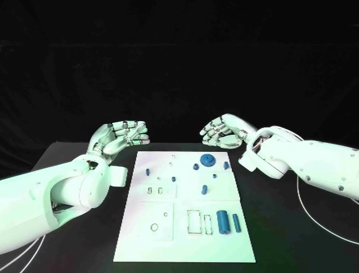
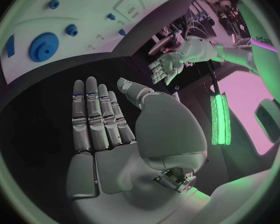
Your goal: Assemble the parts on the task board
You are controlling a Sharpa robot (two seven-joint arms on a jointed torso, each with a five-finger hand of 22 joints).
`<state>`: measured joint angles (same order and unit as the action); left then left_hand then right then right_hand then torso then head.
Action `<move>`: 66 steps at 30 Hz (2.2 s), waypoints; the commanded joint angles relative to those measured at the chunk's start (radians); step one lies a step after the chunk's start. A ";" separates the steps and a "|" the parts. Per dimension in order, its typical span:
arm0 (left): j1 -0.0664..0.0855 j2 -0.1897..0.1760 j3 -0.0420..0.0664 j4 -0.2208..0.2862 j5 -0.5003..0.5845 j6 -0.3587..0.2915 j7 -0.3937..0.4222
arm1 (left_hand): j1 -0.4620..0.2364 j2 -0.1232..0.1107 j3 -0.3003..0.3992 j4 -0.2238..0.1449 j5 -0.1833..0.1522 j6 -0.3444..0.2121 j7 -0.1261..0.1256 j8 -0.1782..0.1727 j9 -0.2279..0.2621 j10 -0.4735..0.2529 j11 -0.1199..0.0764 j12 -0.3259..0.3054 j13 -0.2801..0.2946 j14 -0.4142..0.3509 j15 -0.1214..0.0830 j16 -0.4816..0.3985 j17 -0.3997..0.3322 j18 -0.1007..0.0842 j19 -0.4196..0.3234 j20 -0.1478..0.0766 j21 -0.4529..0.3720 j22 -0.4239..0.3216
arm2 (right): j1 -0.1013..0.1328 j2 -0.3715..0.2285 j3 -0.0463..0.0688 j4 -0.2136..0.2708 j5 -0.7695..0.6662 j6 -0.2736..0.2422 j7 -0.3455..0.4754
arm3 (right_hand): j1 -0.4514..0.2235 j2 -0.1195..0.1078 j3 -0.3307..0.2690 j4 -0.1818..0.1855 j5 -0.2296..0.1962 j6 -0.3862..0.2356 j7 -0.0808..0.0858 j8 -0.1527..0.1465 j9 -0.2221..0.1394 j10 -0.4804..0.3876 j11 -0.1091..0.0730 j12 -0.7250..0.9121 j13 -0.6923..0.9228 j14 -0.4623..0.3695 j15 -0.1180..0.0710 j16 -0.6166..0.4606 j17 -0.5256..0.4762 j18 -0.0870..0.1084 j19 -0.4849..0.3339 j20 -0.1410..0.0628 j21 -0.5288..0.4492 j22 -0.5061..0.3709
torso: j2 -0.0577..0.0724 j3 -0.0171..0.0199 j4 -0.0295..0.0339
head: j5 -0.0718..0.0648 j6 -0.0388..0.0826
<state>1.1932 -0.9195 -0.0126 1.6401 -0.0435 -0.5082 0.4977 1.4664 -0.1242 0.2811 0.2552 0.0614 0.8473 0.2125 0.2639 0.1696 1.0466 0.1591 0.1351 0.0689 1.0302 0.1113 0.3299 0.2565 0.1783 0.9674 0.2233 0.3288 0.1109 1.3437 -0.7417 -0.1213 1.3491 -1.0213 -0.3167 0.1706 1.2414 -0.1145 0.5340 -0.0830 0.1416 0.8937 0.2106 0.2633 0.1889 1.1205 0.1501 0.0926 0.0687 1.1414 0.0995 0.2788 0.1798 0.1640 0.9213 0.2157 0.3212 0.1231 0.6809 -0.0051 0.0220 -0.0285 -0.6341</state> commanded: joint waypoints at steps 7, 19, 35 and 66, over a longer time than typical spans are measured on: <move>0.015 -0.022 0.003 0.058 -0.034 0.061 -0.011 | 0.005 -0.008 0.010 0.001 -0.004 0.007 0.000 0.005 0.001 0.011 -0.001 -0.011 -0.002 0.018 -0.003 0.005 0.009 0.007 0.020 -0.007 0.006 0.000 | 0.008 0.024 0.001 0.008 -0.592 0.134 -0.203 | -0.029 -0.091 -0.024 0.038 0.019 0.065 -0.058 0.001 0.027 0.112 -0.066 -0.026 0.024 0.340 -0.101 0.270 0.230 0.015 0.299 -0.115 0.225 0.119 | 0.052 0.0005 0.0137 | -0.011 0.013; 0.018 -0.024 0.004 0.064 -0.033 0.066 -0.017 | -0.001 -0.011 0.012 0.004 -0.005 0.005 0.001 0.002 0.000 0.011 -0.001 -0.019 -0.003 0.029 -0.005 0.006 0.015 0.007 0.030 -0.011 0.009 0.000 | 0.002 0.054 0.000 0.009 -0.698 0.139 -0.236 | -0.009 -0.117 -0.014 0.094 0.044 0.057 -0.046 -0.026 0.066 0.037 -0.052 -0.022 0.065 0.377 -0.086 1.083 1.040 -0.091 0.488 -0.106 0.980 1.031 | 0.083 -0.0009 0.0192 | -0.018 0.017; 0.019 -0.026 0.004 0.060 -0.032 0.073 -0.027 | -0.007 -0.015 0.014 0.006 -0.005 -0.003 0.005 -0.003 -0.001 0.007 0.002 -0.034 -0.003 0.049 -0.007 0.011 0.028 0.007 0.049 -0.017 0.015 0.000 | -0.009 0.080 0.000 -0.004 -0.718 0.160 -0.245 | 0.000 -0.114 -0.003 0.102 0.047 0.051 -0.050 -0.031 0.076 0.040 -0.053 -0.020 0.073 0.378 -0.085 1.134 1.093 -0.103 0.501 -0.099 1.050 1.129 | 0.092 -0.0009 0.0230 | -0.016 0.021; 0.023 -0.030 0.004 0.060 -0.032 0.077 -0.037 | -0.008 -0.016 0.015 0.006 -0.005 -0.006 0.006 -0.006 -0.002 0.004 0.002 -0.040 -0.003 0.056 -0.008 0.013 0.034 0.006 0.055 -0.019 0.018 0.000 | -0.017 0.108 -0.001 -0.034 -0.718 0.143 -0.232 | 0.017 -0.065 0.056 0.114 0.034 0.112 -0.069 0.007 0.114 0.103 -0.072 -0.009 0.082 0.385 -0.096 1.177 1.140 -0.116 0.525 -0.105 1.113 1.222 | 0.109 -0.0001 0.0261 | -0.016 0.015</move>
<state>1.2143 -0.9509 -0.0098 1.6992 -0.0708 -0.4489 0.4585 1.4577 -0.1320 0.2914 0.2621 0.0614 0.8473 0.2123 0.2633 0.1690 1.0493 0.1591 0.1007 0.0672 1.0777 0.1020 0.3368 0.2889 0.1780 1.0169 0.2056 0.3436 0.1102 1.3289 -0.6341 -0.1211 1.3166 -1.7238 -0.1734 -0.0640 1.2578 -0.1929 0.5851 0.0314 0.1795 1.0002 0.1435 0.2660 0.2983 1.2173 0.0785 0.0778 0.1494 1.4648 0.0089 1.4514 1.3080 0.0655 1.4401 0.1093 1.4308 1.3081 0.7885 -0.0049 0.0462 -0.0443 -0.6196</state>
